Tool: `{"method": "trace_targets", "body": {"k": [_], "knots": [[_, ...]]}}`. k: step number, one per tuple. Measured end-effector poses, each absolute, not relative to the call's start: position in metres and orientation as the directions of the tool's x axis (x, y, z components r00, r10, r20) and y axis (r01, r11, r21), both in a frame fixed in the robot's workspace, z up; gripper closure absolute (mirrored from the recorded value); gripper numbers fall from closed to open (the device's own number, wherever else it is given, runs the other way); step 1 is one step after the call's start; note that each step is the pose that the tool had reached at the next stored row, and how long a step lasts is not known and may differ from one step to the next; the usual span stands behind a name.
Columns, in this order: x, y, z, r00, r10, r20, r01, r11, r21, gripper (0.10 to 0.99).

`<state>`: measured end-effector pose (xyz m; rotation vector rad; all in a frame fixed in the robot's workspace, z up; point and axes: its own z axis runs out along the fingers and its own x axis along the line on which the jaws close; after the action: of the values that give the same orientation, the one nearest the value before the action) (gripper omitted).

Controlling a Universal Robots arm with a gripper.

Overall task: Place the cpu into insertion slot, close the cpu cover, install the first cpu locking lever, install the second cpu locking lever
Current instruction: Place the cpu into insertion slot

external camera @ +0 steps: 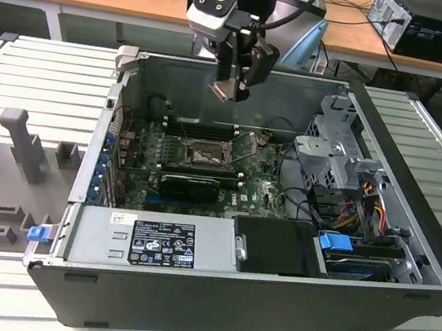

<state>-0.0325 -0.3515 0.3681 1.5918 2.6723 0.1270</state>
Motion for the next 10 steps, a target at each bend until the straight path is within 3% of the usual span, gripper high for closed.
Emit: {"method": "trace_targets", "body": {"k": [10], "knots": [[-0.0325, -0.3515, 0.3671, -0.339, 0.941, 0.017, 0.938, 0.336, 0.084, 0.557]]}}
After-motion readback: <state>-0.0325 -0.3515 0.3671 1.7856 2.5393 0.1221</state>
